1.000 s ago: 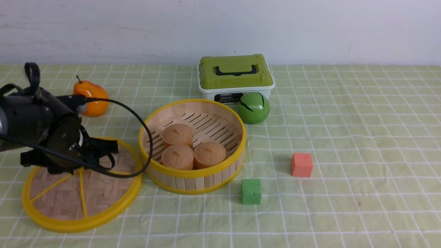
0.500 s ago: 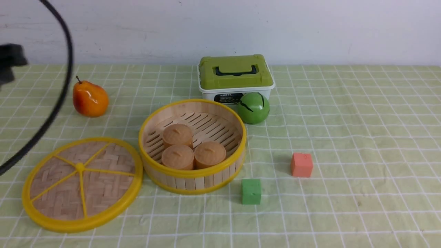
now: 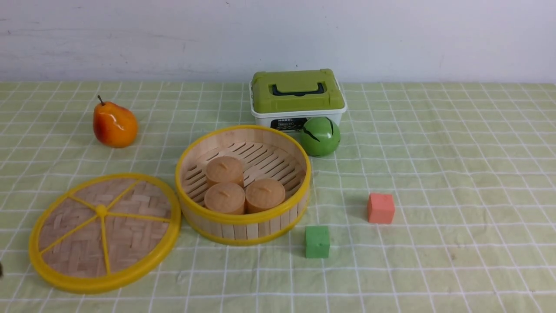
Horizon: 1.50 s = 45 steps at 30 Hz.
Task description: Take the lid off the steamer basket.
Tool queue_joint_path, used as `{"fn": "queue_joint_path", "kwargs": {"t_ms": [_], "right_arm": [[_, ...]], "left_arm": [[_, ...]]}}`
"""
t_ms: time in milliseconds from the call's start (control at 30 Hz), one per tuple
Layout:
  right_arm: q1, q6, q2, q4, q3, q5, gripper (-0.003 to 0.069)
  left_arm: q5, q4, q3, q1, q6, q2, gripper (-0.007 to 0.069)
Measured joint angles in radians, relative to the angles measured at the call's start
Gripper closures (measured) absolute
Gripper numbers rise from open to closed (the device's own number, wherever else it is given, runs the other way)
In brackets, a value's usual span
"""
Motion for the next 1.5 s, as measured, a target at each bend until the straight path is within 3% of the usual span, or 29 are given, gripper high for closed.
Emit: {"fn": "queue_joint_path", "kwargs": {"t_ms": [233, 467, 533, 600, 633, 700, 767, 900, 1067, 1233, 1500], "right_arm": [[0.000, 0.000, 0.000, 0.000, 0.000, 0.000, 0.0418], [0.000, 0.000, 0.000, 0.000, 0.000, 0.000, 0.0418], [0.000, 0.000, 0.000, 0.000, 0.000, 0.000, 0.0418], [0.000, 0.000, 0.000, 0.000, 0.000, 0.000, 0.0418], [0.000, 0.000, 0.000, 0.000, 0.000, 0.000, 0.0418], [0.000, 0.000, 0.000, 0.000, 0.000, 0.000, 0.0418], [0.000, 0.000, 0.000, 0.000, 0.000, 0.000, 0.0418], [0.000, 0.000, 0.000, 0.000, 0.000, 0.000, 0.0418], [0.000, 0.000, 0.000, 0.000, 0.000, 0.000, 0.0418], [0.000, 0.000, 0.000, 0.000, 0.000, 0.000, 0.0418], [0.000, 0.000, 0.000, 0.000, 0.000, 0.000, 0.0418]], "left_arm": [[0.111, -0.053, 0.126, 0.000, 0.008, -0.003, 0.0637], [0.082, 0.044, 0.132, 0.000, 0.008, -0.003, 0.0637], [0.006, 0.079, 0.141, 0.000, 0.008, -0.004, 0.0637], [-0.168, 0.095, 0.193, 0.001, 0.008, -0.039, 0.0637], [-0.168, 0.096, 0.193, 0.001, 0.009, -0.043, 0.0637], [-0.400, 0.129, 0.291, 0.019, 0.011, -0.111, 0.0637], [-0.539, 0.181, 0.366, 0.047, 0.019, -0.175, 0.0637], [-0.654, 0.225, 0.510, 0.120, 0.019, -0.272, 0.0637], [-0.574, 0.223, 0.582, 0.138, -0.012, -0.279, 0.0637], [-0.335, 0.226, 0.590, 0.114, -0.003, -0.279, 0.0637], [-0.314, 0.221, 0.591, 0.112, 0.049, -0.279, 0.0637]]}}
